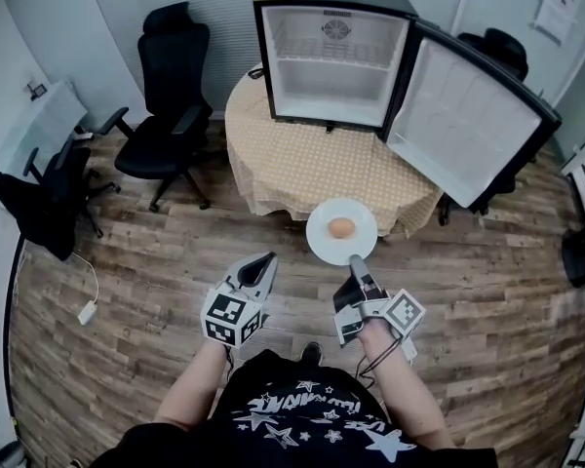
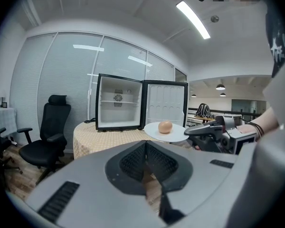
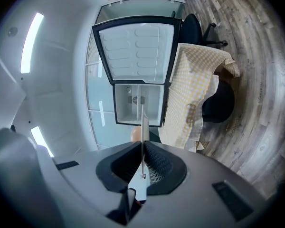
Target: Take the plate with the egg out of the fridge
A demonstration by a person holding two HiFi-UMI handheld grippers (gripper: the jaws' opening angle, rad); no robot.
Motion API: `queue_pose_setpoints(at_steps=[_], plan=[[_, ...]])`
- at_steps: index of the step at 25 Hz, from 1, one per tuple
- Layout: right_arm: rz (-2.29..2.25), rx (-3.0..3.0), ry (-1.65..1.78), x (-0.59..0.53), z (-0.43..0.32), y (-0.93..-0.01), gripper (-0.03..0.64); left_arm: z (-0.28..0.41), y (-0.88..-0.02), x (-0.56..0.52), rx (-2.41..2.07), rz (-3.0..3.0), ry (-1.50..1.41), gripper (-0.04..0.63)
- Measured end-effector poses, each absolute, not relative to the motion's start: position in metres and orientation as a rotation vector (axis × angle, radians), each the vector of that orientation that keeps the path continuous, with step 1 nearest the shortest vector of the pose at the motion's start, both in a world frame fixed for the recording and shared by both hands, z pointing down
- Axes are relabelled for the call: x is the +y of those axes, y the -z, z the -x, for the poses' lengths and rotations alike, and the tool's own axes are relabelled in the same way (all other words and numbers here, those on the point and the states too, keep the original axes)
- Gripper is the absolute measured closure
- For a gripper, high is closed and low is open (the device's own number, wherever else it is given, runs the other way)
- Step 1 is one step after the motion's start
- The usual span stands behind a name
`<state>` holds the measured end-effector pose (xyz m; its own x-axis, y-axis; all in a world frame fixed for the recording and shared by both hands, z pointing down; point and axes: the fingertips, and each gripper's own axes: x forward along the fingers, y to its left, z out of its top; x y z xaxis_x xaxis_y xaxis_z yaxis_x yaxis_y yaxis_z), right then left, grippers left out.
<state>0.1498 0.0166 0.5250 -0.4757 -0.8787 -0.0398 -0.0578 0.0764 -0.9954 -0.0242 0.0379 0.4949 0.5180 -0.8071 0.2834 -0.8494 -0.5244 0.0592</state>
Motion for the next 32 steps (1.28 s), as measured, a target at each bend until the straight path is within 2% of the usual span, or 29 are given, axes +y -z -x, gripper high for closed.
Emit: queue_pose_setpoints(at_steps=[32], plan=[[1.064,1.569,1.434,0.101,-0.084,-0.524,0.583,0.082,-0.494,0.103,-1.254,-2.632,-0.299,0.588]])
